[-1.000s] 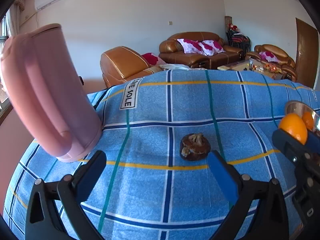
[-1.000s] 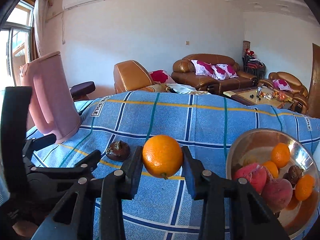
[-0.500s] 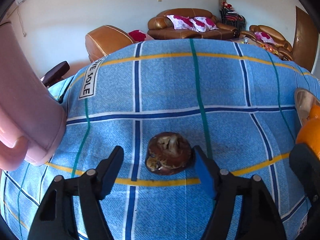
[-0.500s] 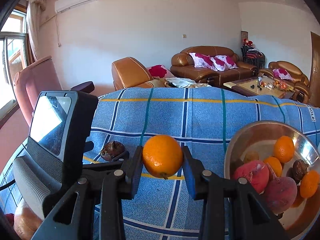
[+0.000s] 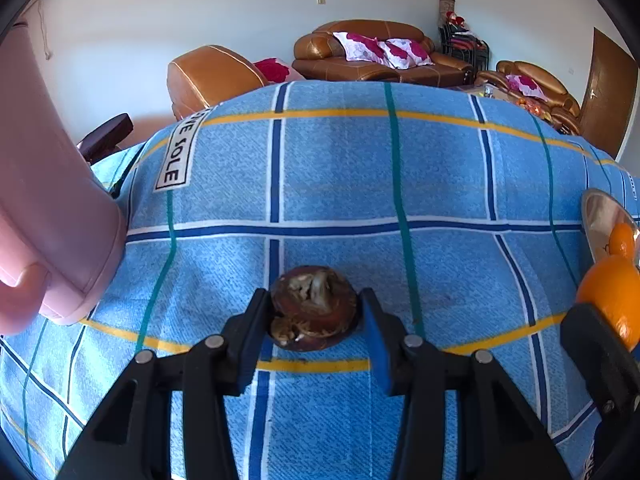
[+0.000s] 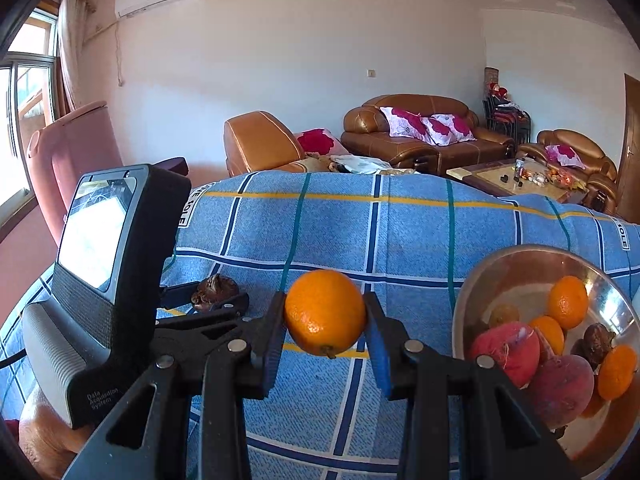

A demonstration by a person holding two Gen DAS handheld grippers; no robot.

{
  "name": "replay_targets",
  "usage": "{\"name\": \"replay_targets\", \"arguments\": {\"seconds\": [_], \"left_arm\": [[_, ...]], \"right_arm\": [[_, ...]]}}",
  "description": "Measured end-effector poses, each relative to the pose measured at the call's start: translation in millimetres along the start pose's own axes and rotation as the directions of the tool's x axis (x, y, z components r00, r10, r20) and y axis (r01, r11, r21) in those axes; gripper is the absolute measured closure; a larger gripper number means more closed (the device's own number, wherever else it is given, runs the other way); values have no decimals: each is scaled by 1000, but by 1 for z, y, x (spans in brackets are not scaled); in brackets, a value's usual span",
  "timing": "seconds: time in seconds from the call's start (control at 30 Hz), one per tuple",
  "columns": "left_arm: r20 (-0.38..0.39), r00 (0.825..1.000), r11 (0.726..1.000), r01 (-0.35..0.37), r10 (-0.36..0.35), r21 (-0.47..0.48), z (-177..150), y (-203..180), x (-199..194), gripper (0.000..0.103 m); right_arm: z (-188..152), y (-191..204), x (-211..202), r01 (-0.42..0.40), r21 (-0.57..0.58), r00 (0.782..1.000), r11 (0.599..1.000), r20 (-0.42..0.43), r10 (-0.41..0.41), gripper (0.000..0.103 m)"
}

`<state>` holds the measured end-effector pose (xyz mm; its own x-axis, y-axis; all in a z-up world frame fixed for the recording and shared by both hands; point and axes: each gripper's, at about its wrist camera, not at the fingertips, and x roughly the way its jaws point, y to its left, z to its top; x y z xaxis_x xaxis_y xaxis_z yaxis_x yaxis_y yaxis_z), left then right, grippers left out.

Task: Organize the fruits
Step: 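Grasp the brown fruit with the left tool while the right tool holds the orange, then carry the brown fruit and small orange over the steel plate with both tools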

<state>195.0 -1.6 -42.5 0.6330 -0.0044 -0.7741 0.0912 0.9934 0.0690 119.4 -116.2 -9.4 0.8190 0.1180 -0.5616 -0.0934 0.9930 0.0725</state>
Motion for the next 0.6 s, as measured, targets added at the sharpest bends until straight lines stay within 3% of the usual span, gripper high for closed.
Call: {"name": "replay_targets", "arguments": {"seconds": [0.2, 0.43, 0.6], "left_arm": [[31, 999, 999, -23, 25, -46, -5, 10, -8, 56], [87, 989, 990, -117, 124, -82, -20, 28, -27, 56], [118, 981, 983, -142, 156, -120, -33, 43, -41, 56]], "right_arm": [[0, 2, 5, -26, -9, 1000, 1000, -4, 26, 63], [-3, 17, 4, -67, -68, 998, 995, -4, 67, 63], [-4, 24, 1, -79, -90, 997, 993, 10, 80, 63]]}}
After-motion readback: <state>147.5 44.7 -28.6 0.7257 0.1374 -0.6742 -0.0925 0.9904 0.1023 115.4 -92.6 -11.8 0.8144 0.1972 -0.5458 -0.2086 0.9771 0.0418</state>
